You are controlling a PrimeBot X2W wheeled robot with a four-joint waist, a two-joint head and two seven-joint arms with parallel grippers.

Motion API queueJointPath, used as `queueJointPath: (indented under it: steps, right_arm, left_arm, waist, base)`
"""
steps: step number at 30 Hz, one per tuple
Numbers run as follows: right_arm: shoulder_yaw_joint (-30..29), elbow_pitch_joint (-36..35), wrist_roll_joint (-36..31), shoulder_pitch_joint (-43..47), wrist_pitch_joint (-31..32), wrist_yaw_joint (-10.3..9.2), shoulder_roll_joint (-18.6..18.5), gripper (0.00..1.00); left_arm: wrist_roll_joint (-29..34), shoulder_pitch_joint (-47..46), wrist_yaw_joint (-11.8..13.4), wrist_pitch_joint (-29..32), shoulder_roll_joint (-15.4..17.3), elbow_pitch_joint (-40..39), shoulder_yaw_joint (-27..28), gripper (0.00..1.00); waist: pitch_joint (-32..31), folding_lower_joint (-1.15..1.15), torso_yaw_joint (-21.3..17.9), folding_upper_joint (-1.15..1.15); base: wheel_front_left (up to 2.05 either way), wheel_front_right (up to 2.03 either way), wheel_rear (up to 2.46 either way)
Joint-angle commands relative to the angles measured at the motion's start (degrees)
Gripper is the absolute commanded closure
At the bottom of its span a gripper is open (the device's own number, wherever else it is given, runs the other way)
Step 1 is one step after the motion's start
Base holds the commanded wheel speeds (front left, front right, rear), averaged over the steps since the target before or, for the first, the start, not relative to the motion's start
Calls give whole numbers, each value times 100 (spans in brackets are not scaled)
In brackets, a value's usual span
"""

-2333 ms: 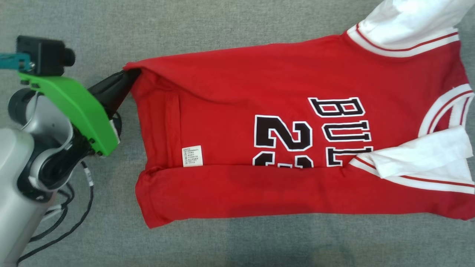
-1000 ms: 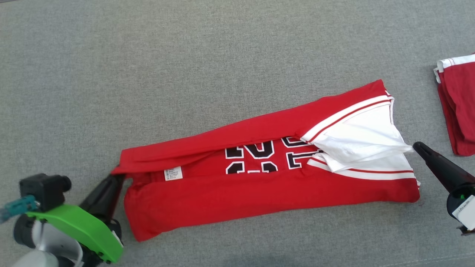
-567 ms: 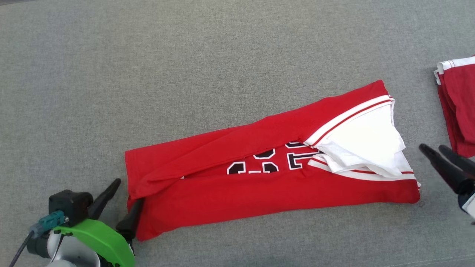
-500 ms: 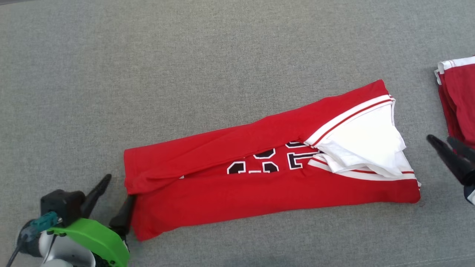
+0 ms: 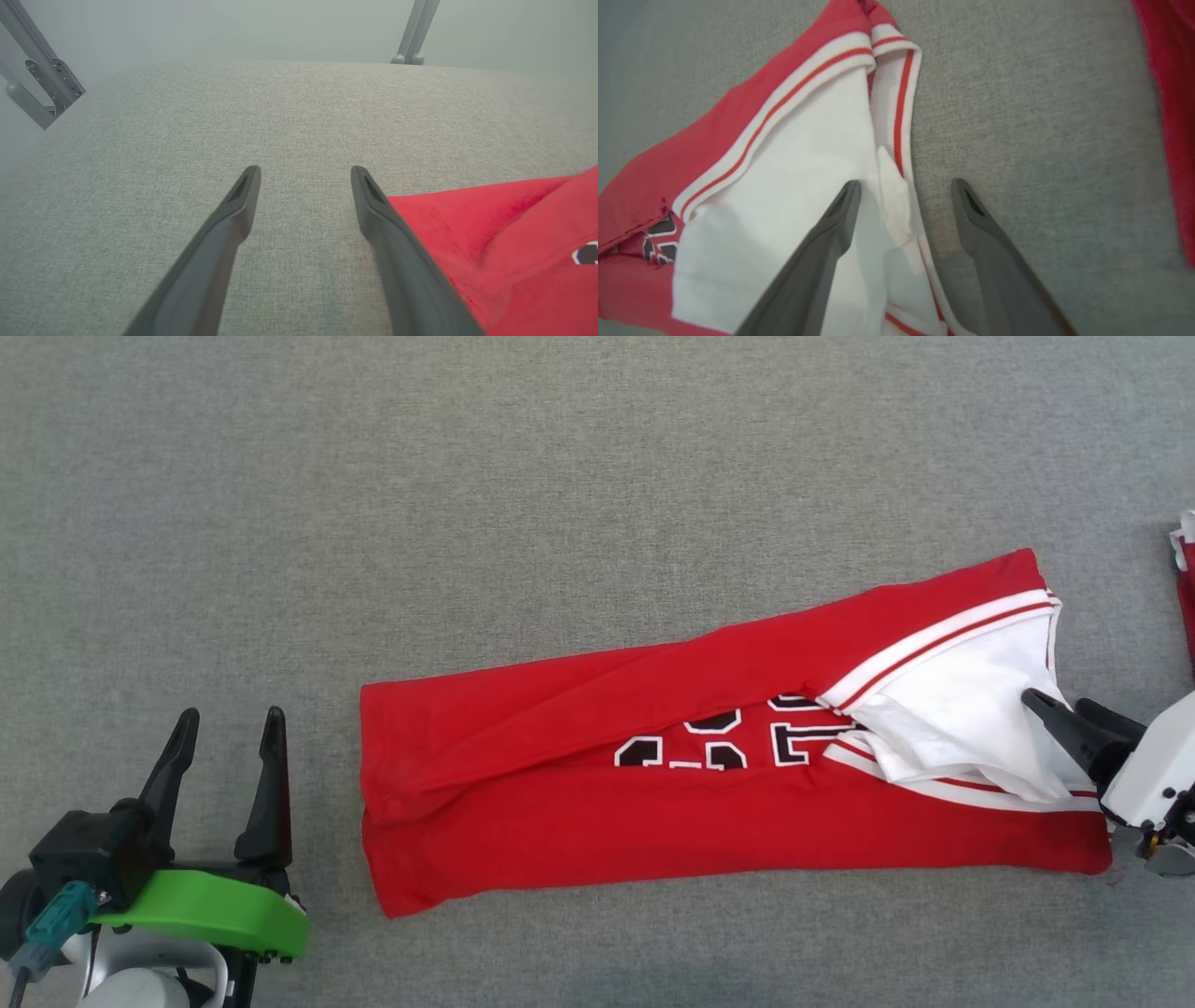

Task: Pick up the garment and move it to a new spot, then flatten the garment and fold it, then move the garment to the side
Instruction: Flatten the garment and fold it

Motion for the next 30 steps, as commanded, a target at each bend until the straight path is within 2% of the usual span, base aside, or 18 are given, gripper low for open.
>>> queueJointPath:
  steps: [1,3,4,5,6,10,13,14,15,20,23,26,30]
  right_arm:
    - [48,147,-38,-124,35,2,28,0]
    - [70,406,20,-223,58,2,147,0]
    - [117,507,53,-260,93,2,176,5]
    - [155,576,113,-299,124,2,196,66]
    - [174,640,246,-330,195,2,219,100]
    - [-80,626,705,-478,348,2,82,100]
    - [-784,530,1033,-497,583,2,-215,100]
    - [-784,530,1033,-497,583,2,-215,100]
    - [-1023,498,1084,-518,662,2,-331,100]
    - [-2327,439,1097,-634,1324,2,-804,100]
    - [-2800,233,1005,-794,1741,2,-1006,100]
    - [-2706,-214,1144,-994,2163,2,-912,100]
    - [-1947,-1119,1305,-1119,2688,2,-400,100]
  left_arm:
    - [39,3,-39,-75,-81,47,64,0]
    - [109,25,-62,-134,-175,134,153,0]
    - [138,53,-80,-164,-225,168,193,0]
    - [142,78,-115,-169,-310,194,230,0]
    - [152,94,-131,-180,-370,226,266,0]
    - [204,185,-231,-209,-577,354,413,0]
    - [340,266,-301,-205,-694,431,592,0]
    - [340,266,-301,-205,-694,431,592,0]
    - [353,309,-308,-205,-752,435,642,0]
    - [482,480,-475,-202,-922,503,788,0]
    - [512,570,-592,-203,-1035,589,870,0]
    - [541,613,-693,-203,-1160,678,958,0]
    - [519,586,-829,-204,-1254,821,959,0]
  waist:
    - [3,0,124,47]
    - [-45,0,159,47]
    - [-64,0,164,47]
    - [-94,0,179,47]
    - [-119,0,191,47]
    - [-253,0,225,47]
    - [-369,0,257,47]
    - [-369,0,257,47]
    - [-384,0,258,47]
    - [-460,0,314,47]
    - [-499,0,326,47]
    - [-522,0,310,47]
    - [-537,0,254,47]
  base:
    - [0,0,0]
    - [0,0,0]
    - [0,0,0]
    - [0,0,0]
    - [0,0,0]
    - [0,0,0]
    - [0,0,0]
    - [0,0,0]
    - [0,0,0]
    - [0,0,0]
    - [0,0,0]
    - [0,0,0]
    - [0,0,0]
